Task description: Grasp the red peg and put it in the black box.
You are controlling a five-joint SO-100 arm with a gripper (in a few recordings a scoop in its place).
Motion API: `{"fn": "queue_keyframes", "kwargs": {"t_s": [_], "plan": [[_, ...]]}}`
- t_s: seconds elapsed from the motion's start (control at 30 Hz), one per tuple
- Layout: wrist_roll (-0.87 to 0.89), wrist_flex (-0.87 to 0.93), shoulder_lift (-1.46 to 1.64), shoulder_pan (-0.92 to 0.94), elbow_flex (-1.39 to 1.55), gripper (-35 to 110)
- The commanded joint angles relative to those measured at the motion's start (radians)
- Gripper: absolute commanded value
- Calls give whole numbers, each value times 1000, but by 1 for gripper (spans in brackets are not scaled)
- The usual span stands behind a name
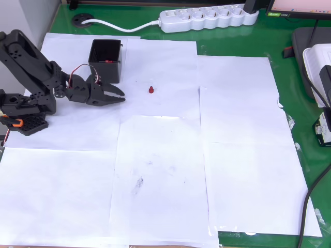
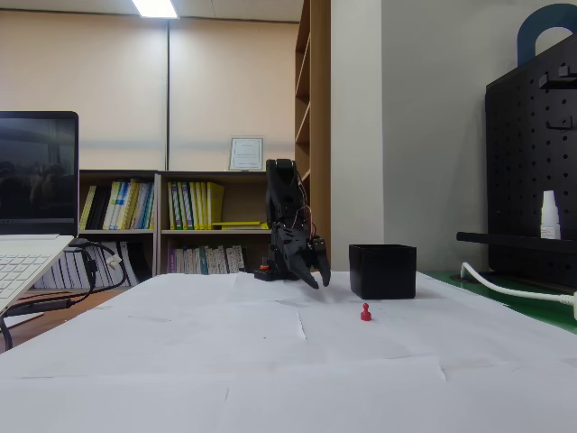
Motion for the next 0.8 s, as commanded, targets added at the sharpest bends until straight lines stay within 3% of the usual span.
{"fn": "queue_keyframes", "kwargs": {"t_s": [0.0, 0.4, 0.77], "plan": [[-9, -172, 120, -23, 31, 0], [18, -219, 463, -5, 377, 1], [29, -184, 506, -6, 433, 8]]}}
